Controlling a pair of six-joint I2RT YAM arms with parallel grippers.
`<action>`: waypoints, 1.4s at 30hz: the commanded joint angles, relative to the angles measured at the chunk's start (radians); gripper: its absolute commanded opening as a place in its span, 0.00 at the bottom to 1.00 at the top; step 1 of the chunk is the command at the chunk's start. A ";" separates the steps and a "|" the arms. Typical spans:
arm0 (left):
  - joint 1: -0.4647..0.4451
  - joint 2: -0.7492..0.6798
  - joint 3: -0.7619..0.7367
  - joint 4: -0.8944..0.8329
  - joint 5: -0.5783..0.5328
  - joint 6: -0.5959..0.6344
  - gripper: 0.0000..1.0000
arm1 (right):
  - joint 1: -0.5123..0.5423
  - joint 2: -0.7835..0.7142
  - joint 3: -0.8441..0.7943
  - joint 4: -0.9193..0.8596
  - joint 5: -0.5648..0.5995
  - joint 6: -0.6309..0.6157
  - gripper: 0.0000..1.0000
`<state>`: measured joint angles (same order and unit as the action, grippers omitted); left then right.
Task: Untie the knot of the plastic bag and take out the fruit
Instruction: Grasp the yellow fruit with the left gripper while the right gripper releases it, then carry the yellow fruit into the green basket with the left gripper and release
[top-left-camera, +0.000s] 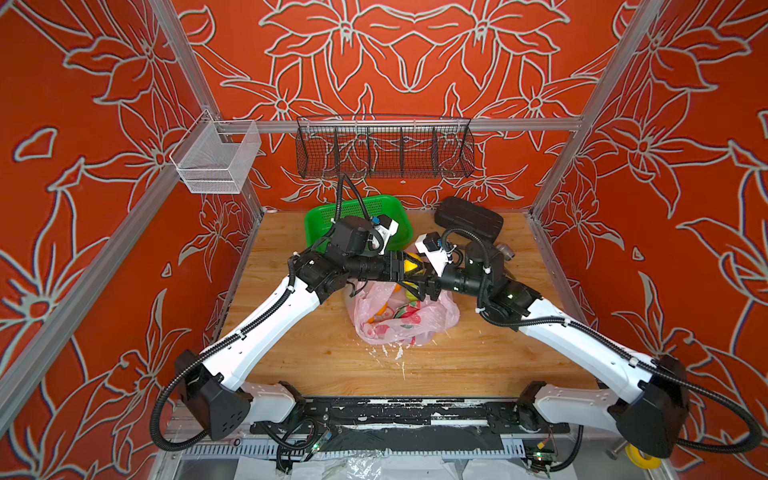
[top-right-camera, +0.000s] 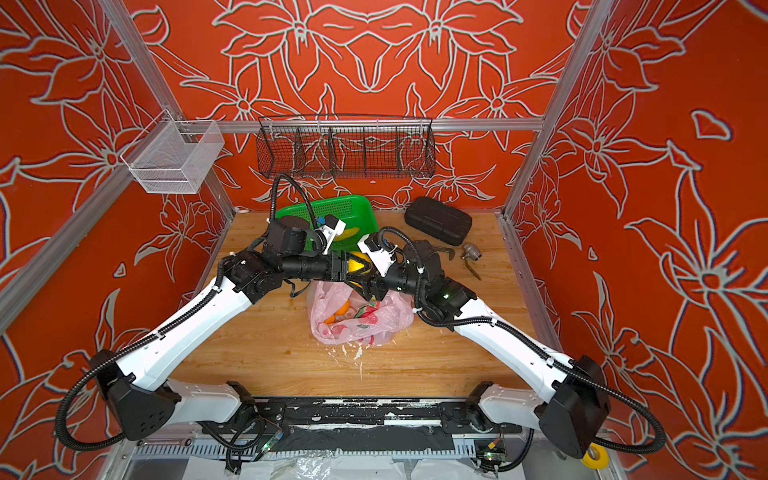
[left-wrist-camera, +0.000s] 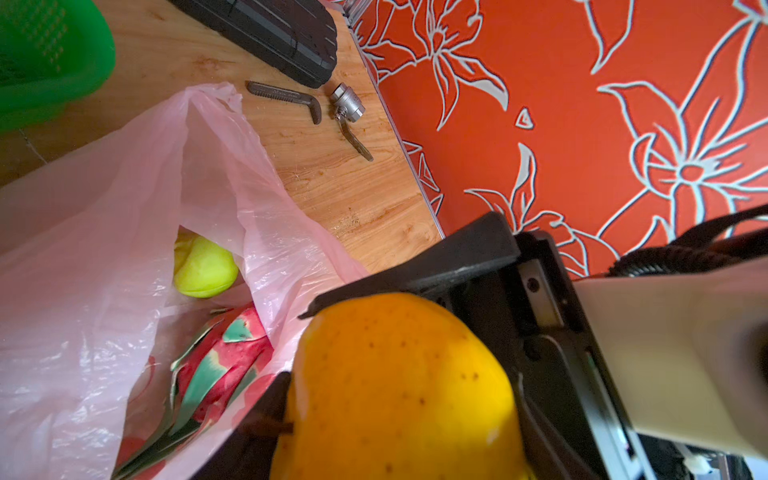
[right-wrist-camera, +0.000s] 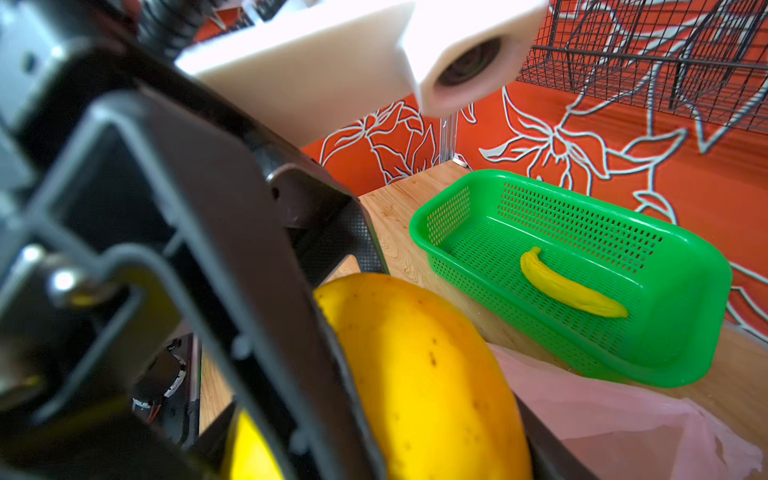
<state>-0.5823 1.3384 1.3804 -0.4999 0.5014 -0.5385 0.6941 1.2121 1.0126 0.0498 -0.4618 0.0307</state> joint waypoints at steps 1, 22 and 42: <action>0.002 0.002 0.025 -0.024 -0.012 0.019 0.57 | -0.001 -0.006 0.025 0.030 0.015 0.001 0.86; 0.286 0.289 0.257 -0.092 -0.447 0.148 0.56 | 0.004 -0.156 0.141 -0.387 0.167 0.232 0.96; 0.472 0.746 0.413 -0.229 -0.569 0.189 0.50 | 0.004 -0.303 0.051 -0.487 0.216 0.187 0.97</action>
<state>-0.1257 2.0613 1.7771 -0.6819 -0.0372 -0.3595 0.6945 0.9318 1.0740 -0.4007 -0.2600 0.2317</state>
